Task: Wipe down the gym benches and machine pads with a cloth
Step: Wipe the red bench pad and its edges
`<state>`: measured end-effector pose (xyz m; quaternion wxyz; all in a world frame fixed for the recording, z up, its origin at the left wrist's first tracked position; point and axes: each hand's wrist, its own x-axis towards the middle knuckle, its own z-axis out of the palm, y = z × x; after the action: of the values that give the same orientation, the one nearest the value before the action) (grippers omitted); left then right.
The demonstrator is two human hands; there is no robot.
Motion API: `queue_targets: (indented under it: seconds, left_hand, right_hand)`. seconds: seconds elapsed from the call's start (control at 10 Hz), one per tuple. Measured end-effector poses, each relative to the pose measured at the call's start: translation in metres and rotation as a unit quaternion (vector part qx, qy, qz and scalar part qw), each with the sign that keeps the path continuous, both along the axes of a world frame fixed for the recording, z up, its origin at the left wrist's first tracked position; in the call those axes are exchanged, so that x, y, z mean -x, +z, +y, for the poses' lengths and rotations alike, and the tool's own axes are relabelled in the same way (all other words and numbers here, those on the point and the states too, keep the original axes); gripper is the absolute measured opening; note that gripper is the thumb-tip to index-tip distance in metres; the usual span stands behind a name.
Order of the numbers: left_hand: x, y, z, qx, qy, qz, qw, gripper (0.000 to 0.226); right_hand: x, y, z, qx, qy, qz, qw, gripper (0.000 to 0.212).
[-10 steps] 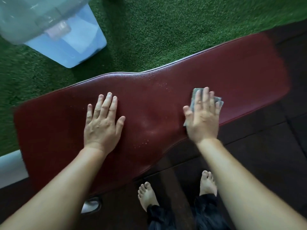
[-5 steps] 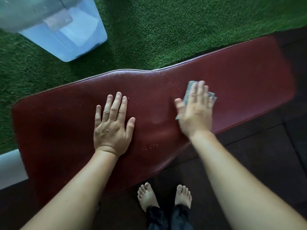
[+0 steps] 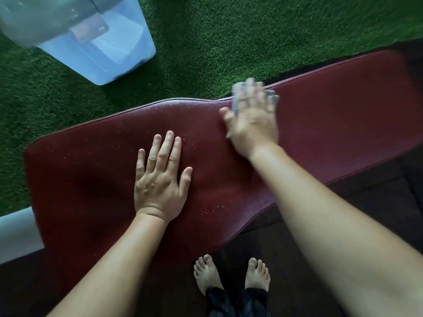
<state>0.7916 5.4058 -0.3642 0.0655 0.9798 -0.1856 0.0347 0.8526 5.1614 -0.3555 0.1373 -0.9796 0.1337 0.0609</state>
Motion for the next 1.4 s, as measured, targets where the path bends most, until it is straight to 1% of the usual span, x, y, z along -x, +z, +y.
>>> queue_targets:
  seconds: [0.1,0.2,0.3,0.4,0.5,0.6,0.7,0.8,0.9,1.0,1.1,1.2,1.3,1.4]
  left_hand:
    - [0.0,0.001,0.0,0.002,-0.002,0.001,1.0,0.066]
    - [-0.001,0.0,0.0,0.003,0.0,0.002,1.0,0.066]
    - [-0.001,-0.002,0.0,0.003,0.0,0.0,1.0,0.066]
    - [-0.001,-0.002,0.002,0.004,0.001,-0.003,1.0,0.066]
    - [-0.002,-0.001,0.001,0.004,0.0,-0.003,1.0,0.066]
    - [-0.002,-0.001,0.001,0.002,0.001,0.002,1.0,0.066]
    - [-0.002,-0.001,0.001,0.007,0.003,0.011,1.0,0.066]
    - [-0.002,-0.001,0.001,0.008,0.004,0.014,1.0,0.067]
    - [-0.003,-0.001,0.002,0.005,0.001,0.025,1.0,0.068]
    - [-0.006,0.003,0.004,0.013,-0.007,0.059,0.998,0.071]
    - [-0.007,0.01,0.014,0.012,-0.029,0.097,0.995,0.074]
    - [-0.002,0.017,0.042,0.012,-0.022,0.097,0.995,0.074]
    - [0.007,0.021,0.083,0.004,-0.003,0.072,0.997,0.074]
    - [0.014,0.024,0.115,-0.019,-0.001,0.061,0.998,0.072]
  right_hand:
    - [0.003,0.004,0.026,-0.019,0.133,0.007,0.991,0.08]
    - [0.009,-0.004,-0.025,0.002,0.09,-0.003,0.996,0.081]
    - [0.013,-0.009,-0.06,0.009,-0.055,0.009,0.998,0.085]
    - [0.003,-0.002,-0.016,0.008,-0.071,0.009,0.997,0.086]
    - [0.003,0.002,0.036,-0.004,0.075,-0.007,0.997,0.079]
    - [0.004,0.001,0.017,-0.005,0.141,0.004,0.99,0.076]
    - [0.021,-0.006,-0.038,0.006,0.039,0.01,0.999,0.079]
    - [0.052,-0.004,-0.031,-0.011,-0.075,0.024,0.997,0.083]
    - [0.082,0.001,0.034,-0.022,-0.041,0.009,0.999,0.084]
    - [0.112,0.0,0.06,-0.026,0.062,0.011,0.998,0.081]
    - [0.123,-0.006,0.021,-0.014,0.052,0.007,0.999,0.081]
    - [0.135,-0.007,0.003,-0.018,-0.081,0.02,0.996,0.083]
    - [0.147,0.0,0.059,-0.017,-0.119,-0.001,0.993,0.083]
    - [0.174,0.003,0.13,-0.032,-0.001,-0.005,0.999,0.079]
